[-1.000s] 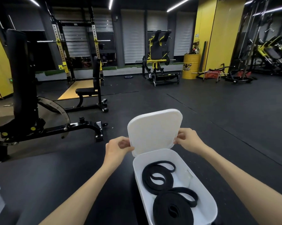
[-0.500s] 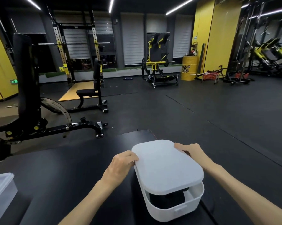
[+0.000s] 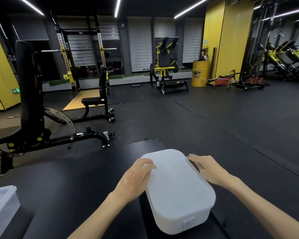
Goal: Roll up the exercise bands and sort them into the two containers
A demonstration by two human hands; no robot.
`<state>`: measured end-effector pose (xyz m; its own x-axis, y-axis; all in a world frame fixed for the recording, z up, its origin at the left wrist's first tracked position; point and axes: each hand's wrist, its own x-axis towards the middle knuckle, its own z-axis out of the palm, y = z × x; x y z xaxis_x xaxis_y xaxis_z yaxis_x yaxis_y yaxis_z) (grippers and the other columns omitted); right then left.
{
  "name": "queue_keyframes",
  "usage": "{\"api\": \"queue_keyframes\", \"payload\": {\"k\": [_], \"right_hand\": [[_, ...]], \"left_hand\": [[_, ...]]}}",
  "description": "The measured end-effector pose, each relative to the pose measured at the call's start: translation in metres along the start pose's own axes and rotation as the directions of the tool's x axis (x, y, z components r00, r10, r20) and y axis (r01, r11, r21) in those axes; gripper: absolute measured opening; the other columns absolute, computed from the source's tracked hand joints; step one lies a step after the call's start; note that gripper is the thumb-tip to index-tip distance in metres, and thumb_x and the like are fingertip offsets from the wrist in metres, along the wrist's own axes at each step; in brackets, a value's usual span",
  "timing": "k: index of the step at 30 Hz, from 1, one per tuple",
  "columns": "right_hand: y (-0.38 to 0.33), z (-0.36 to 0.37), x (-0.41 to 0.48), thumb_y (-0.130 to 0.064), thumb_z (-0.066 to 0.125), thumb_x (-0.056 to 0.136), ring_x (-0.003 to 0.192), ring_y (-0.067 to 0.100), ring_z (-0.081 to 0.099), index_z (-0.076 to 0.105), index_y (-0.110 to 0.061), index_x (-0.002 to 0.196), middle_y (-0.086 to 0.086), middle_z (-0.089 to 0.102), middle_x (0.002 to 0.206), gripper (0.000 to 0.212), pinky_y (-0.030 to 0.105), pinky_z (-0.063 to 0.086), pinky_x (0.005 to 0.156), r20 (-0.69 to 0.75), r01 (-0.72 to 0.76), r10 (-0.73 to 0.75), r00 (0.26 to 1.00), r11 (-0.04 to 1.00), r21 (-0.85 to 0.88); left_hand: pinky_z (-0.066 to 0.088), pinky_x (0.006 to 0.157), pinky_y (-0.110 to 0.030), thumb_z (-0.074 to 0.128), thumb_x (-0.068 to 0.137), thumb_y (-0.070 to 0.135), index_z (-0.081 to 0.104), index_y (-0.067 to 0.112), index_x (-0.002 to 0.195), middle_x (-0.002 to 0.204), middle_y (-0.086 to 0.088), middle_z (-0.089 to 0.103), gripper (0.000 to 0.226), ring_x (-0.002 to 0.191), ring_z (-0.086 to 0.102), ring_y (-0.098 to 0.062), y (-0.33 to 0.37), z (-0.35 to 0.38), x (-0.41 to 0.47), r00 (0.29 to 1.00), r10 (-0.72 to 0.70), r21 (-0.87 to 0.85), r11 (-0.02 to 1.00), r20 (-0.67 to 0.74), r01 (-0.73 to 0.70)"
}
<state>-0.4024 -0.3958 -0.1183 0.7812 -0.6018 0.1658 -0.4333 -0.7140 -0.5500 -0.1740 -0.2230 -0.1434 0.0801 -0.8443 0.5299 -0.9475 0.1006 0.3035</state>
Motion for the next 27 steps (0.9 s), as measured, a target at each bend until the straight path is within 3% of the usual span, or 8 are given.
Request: {"api": "queue_keyframes", "payload": {"k": [3, 7, 9, 11, 14, 19, 24, 27], "right_hand": [[-0.015, 0.008, 0.014, -0.019, 0.040, 0.094, 0.058, 0.009, 0.032, 0.058, -0.022, 0.096, -0.010, 0.042, 0.062, 0.019, 0.028, 0.030, 0.060, -0.002, -0.082, 0.082, 0.997, 0.996, 0.026], [-0.039, 0.023, 0.026, -0.026, 0.031, 0.101, 0.105, 0.023, 0.049, 0.049, -0.009, 0.109, 0.001, 0.053, 0.113, 0.026, 0.035, 0.036, 0.085, 0.066, -0.017, 0.022, 0.998, 0.996, -0.084], [-0.044, 0.033, 0.030, -0.031, 0.024, 0.101, 0.124, 0.023, 0.038, 0.046, -0.012, 0.122, 0.001, 0.044, 0.129, 0.037, 0.037, 0.029, 0.097, 0.090, -0.002, 0.016, 0.996, 0.988, -0.151], [-0.039, 0.045, 0.036, -0.044, 0.008, 0.091, 0.110, 0.018, 0.040, 0.043, -0.021, 0.101, -0.009, 0.040, 0.108, 0.044, 0.035, 0.030, 0.089, 0.078, 0.028, -0.008, 0.997, 0.964, -0.265], [-0.027, 0.059, 0.041, -0.047, -0.002, 0.079, 0.094, 0.014, 0.036, 0.030, -0.023, 0.087, -0.010, 0.034, 0.094, 0.040, 0.035, 0.033, 0.086, 0.048, 0.043, -0.027, 0.998, 0.929, -0.368], [-0.021, 0.070, 0.041, -0.043, -0.005, 0.081, 0.106, 0.017, 0.038, 0.041, -0.021, 0.107, -0.006, 0.042, 0.111, 0.057, 0.033, 0.030, 0.086, -0.043, 0.075, -0.106, 0.993, 0.886, -0.458], [-0.018, 0.075, 0.041, -0.042, -0.003, 0.083, 0.105, 0.014, 0.039, 0.043, -0.020, 0.113, -0.006, 0.044, 0.115, 0.059, 0.031, 0.030, 0.086, -0.056, 0.101, -0.145, 0.988, 0.873, -0.478], [-0.019, 0.073, 0.042, -0.042, -0.002, 0.083, 0.108, 0.015, 0.039, 0.043, -0.019, 0.115, -0.006, 0.044, 0.116, 0.060, 0.030, 0.030, 0.084, -0.042, 0.095, -0.132, 0.990, 0.863, -0.497]], "left_hand": [[0.031, 0.107, -0.025, 0.035, 0.100, 0.033, 0.045, 0.020, 0.136, 0.147, 0.005, 0.031, 0.039, 0.136, 0.027, -0.011, 0.024, 0.007, 0.024, 0.973, -0.210, 0.006, 0.977, 0.099, 0.211], [0.014, 0.117, -0.034, 0.013, 0.098, 0.055, 0.020, 0.012, 0.148, 0.158, -0.008, 0.007, 0.067, 0.145, 0.006, -0.024, 0.037, 0.031, 0.043, 0.873, -0.416, 0.170, 0.908, 0.256, 0.383], [0.007, 0.118, -0.038, -0.033, 0.065, 0.074, 0.016, 0.010, 0.150, 0.159, -0.013, 0.004, 0.117, 0.146, 0.002, -0.028, 0.032, 0.044, 0.044, 0.861, -0.415, 0.265, 0.901, 0.296, 0.343], [0.007, 0.118, -0.040, -0.052, 0.037, 0.069, 0.014, 0.008, 0.150, 0.158, -0.016, 0.004, 0.144, 0.146, 0.002, -0.031, 0.027, 0.052, 0.045, 0.851, -0.432, 0.337, 0.882, 0.299, 0.329], [0.009, 0.118, -0.041, -0.027, 0.075, 0.069, 0.014, 0.004, 0.149, 0.157, -0.019, 0.008, 0.106, 0.145, 0.006, -0.032, 0.028, 0.054, 0.041, 0.859, -0.432, 0.345, 0.878, 0.274, 0.331], [0.009, 0.118, -0.038, -0.047, 0.051, 0.061, 0.011, 0.002, 0.150, 0.158, -0.018, 0.007, 0.129, 0.146, 0.007, -0.030, 0.031, 0.057, 0.035, 0.861, -0.434, 0.391, 0.864, 0.266, 0.315], [0.055, 0.081, -0.034, 0.024, 0.083, 0.043, 0.072, 0.002, 0.103, 0.111, -0.017, 0.069, 0.067, 0.102, 0.067, -0.030, 0.028, 0.063, 0.031, 0.833, -0.465, 0.393, 0.856, 0.301, 0.336], [0.042, 0.102, -0.039, 0.004, 0.081, 0.046, 0.055, -0.004, 0.127, 0.135, -0.024, 0.051, 0.085, 0.126, 0.049, -0.036, 0.030, 0.063, 0.033, 0.867, -0.437, 0.352, 0.871, 0.239, 0.342]]}}
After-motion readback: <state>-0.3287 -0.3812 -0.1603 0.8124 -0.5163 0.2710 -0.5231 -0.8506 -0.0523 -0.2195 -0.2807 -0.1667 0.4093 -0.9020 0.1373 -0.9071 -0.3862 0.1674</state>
